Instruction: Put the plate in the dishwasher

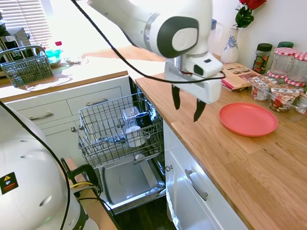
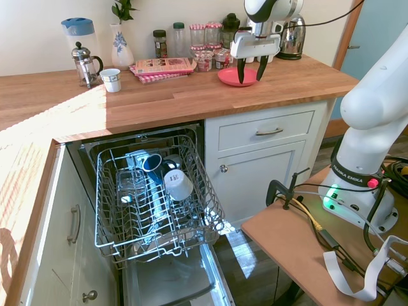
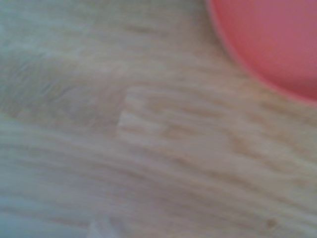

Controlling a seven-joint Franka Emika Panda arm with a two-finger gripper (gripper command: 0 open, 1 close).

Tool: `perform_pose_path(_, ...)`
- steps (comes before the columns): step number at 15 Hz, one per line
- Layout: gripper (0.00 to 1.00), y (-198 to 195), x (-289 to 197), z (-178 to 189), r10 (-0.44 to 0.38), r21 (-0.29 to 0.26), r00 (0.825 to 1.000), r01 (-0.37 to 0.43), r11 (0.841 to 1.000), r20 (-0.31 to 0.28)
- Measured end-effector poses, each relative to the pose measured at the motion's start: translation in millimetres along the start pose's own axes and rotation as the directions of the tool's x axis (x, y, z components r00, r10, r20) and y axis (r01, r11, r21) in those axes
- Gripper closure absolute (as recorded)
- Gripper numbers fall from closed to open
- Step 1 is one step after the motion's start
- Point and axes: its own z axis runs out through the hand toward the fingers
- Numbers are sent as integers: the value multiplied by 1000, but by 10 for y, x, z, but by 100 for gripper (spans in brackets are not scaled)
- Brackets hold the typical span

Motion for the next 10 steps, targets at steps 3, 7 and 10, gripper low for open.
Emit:
perform_pose_path(3, 0, 4, 780, 114, 57, 7, 998, -57, 998, 18)
perform_pose_path(7, 0, 298, 1629, 286, 141, 56, 988, -145, 988, 65)
perform_pose_path(10, 0, 446, 1965, 359, 173, 91, 981, -180, 979, 87)
